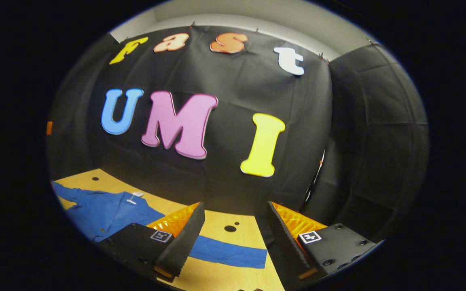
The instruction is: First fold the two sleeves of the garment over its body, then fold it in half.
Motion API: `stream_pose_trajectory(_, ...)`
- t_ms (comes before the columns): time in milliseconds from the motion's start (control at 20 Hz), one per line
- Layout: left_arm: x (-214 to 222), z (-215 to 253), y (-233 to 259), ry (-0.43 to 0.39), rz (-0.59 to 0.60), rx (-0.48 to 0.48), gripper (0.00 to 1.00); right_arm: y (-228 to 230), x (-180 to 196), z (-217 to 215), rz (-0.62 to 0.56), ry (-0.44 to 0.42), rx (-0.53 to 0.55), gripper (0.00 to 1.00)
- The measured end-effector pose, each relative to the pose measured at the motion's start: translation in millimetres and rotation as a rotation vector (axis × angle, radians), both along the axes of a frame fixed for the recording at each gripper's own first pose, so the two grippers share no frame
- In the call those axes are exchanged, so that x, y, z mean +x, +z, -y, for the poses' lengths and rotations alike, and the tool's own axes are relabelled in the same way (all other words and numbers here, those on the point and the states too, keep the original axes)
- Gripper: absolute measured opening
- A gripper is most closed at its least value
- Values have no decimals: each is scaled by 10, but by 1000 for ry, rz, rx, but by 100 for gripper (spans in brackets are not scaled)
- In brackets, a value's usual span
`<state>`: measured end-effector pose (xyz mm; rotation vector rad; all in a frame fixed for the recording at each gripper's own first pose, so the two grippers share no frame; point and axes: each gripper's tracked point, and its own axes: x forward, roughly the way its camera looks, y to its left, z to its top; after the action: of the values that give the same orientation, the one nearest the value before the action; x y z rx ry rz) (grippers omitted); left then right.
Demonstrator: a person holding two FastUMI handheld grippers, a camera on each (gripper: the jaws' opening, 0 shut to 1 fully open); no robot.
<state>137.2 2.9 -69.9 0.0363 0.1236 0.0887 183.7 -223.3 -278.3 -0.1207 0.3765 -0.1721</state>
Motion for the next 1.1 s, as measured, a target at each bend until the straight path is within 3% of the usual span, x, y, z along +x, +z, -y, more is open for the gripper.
stream_pose_trajectory(200, 307, -9, -141, 65, -45, -20, 82, -1139, 164, 476, -205, -87, 81, 98)
stream_pose_trajectory(450, 604, -3, -180, 79, -64, 57, 82, -2341, -94, 882, -504, -208, 176, 99)
stream_pose_trajectory(550, 695, 25, -170, 61, -58, 62, 82, -2648, -181, 987, -572, -278, 222, 96)
stream_pose_trajectory(700, 790, -4, -254, 47, -91, 71, 82, -2972, -467, 1121, -665, -368, 270, 95)
stream_pose_trajectory(800, 832, -27, -264, 39, -106, 79, 82, -3210, -569, 1068, -732, -405, 316, 100)
stream_pose_trajectory(850, 841, -38, -266, 39, -110, 85, 82, -3265, -638, 1052, -764, -419, 342, 95)
stream_pose_trajectory(1000, 854, -42, -254, 36, -107, 91, 82, -3278, -569, 1113, -726, -469, 368, 99)
stream_pose_trajectory(1100, 859, -22, -308, 30, -117, 85, 82, -3271, -552, 1137, -721, -468, 360, 94)
